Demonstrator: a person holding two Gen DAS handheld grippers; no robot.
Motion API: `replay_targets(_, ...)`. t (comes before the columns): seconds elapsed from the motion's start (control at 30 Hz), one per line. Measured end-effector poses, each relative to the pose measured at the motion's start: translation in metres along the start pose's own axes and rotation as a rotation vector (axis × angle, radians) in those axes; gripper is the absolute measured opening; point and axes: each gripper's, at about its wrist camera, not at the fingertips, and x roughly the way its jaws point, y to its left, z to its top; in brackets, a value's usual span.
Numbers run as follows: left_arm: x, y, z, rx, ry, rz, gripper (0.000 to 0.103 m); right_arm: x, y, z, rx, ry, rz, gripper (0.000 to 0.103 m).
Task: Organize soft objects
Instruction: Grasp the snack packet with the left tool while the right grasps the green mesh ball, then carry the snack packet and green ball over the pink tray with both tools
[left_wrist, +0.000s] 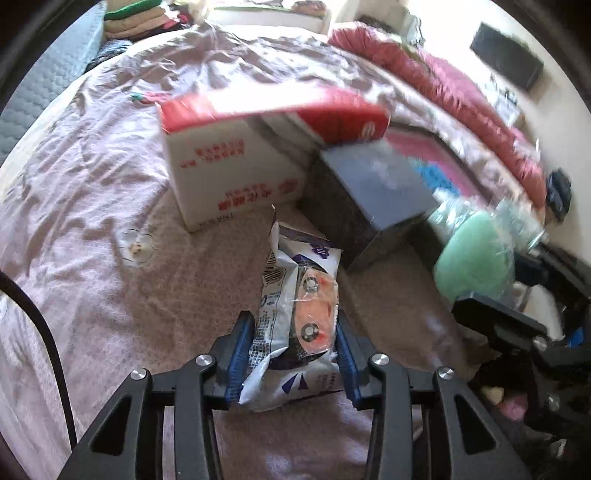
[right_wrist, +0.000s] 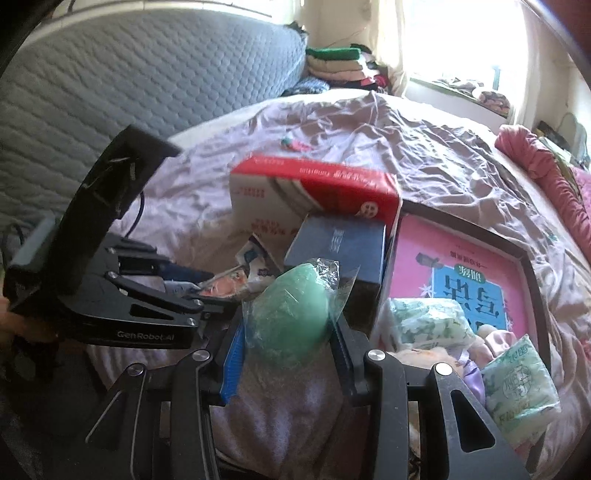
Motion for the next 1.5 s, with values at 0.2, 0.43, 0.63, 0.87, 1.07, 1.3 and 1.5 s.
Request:
replay_targets(0.2, -0.039, -0.014, -0.001, 0.020, -0.093, 0.045, 0.042, -0.025, -0.007, 0.010, 0.037, -0.068, 0.005, 0.044)
replay_targets(0.43, -0.071, -0.044, 0.007, 0.063, -0.171, 0.050, 0.042, -0.060, -0.026, 0.014, 0.082, -0.138, -0.024, 0.044)
replay_targets(0.63, -0.081, -0.083, 0.015, 0.104, -0.199, 0.040, 0.042, -0.095, -0.053, 0.011, 0.135, -0.197, -0.069, 0.044)
replay_targets(0.87, -0.077, -0.126, 0.022, 0.155, -0.205, 0.017, 0.042, -0.138, -0.096, -0.004, 0.223, -0.251, -0.151, 0.044)
replay_targets(1.07, -0.070, -0.160, 0.031, 0.189, -0.206, -0.012, 0.042, -0.160, -0.126, -0.021, 0.272, -0.264, -0.205, 0.044)
replay_targets(1.3, -0.053, -0.191, 0.038, 0.221, -0.194, -0.009, 0.042, -0.172, -0.148, -0.036, 0.306, -0.265, -0.233, 0.044)
replay_targets(1.5, -0.035, -0.205, 0.042, 0.225, -0.167, -0.004, 0.042, -0.166, -0.157, -0.047, 0.311, -0.224, -0.245, 0.044)
